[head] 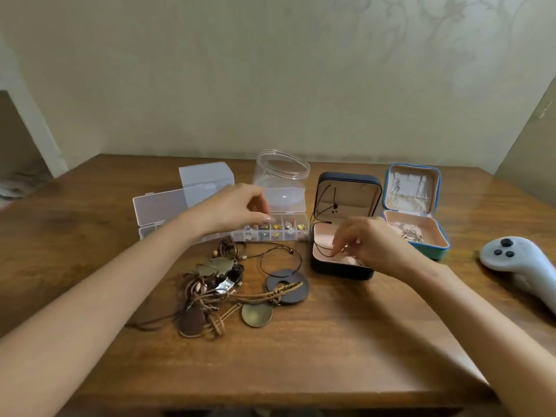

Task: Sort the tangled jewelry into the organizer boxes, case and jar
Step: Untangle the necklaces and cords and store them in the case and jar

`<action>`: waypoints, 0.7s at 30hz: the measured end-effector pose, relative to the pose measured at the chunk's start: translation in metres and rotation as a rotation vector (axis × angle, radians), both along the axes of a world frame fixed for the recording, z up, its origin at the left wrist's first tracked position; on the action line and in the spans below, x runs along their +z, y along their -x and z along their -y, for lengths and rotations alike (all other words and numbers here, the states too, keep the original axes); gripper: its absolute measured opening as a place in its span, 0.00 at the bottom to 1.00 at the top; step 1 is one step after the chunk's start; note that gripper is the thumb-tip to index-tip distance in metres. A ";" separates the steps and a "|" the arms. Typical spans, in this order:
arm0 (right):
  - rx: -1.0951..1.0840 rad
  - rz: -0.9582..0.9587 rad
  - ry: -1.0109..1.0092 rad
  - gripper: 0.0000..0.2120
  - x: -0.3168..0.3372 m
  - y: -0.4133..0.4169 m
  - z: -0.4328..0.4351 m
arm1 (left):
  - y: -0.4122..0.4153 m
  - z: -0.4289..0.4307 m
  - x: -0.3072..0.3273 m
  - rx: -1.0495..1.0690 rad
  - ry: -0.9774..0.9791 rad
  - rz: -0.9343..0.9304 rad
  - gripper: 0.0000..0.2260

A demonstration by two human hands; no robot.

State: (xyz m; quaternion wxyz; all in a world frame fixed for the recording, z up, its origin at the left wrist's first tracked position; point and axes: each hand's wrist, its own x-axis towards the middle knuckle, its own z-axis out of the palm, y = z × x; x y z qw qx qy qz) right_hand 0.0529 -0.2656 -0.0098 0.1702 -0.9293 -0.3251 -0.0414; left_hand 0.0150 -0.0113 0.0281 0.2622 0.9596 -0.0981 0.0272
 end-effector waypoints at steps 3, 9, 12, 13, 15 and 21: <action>-0.045 0.184 -0.117 0.12 0.006 0.008 -0.007 | 0.019 -0.013 -0.009 0.015 -0.115 -0.057 0.07; 0.228 0.214 -0.096 0.09 0.015 0.042 -0.064 | 0.031 -0.022 -0.024 0.005 -0.431 -0.271 0.26; 0.242 0.326 0.224 0.14 -0.002 0.038 -0.093 | 0.036 -0.029 -0.026 0.003 -0.533 -0.319 0.36; 0.214 0.366 0.305 0.14 -0.006 0.034 -0.097 | 0.039 -0.031 -0.026 0.000 -0.530 -0.329 0.37; 0.166 0.392 0.336 0.12 -0.010 0.027 -0.102 | 0.044 -0.039 -0.027 -0.016 -0.515 -0.338 0.36; 0.104 0.234 0.117 0.06 0.002 0.017 -0.097 | 0.048 -0.056 -0.027 0.103 -0.280 -0.250 0.20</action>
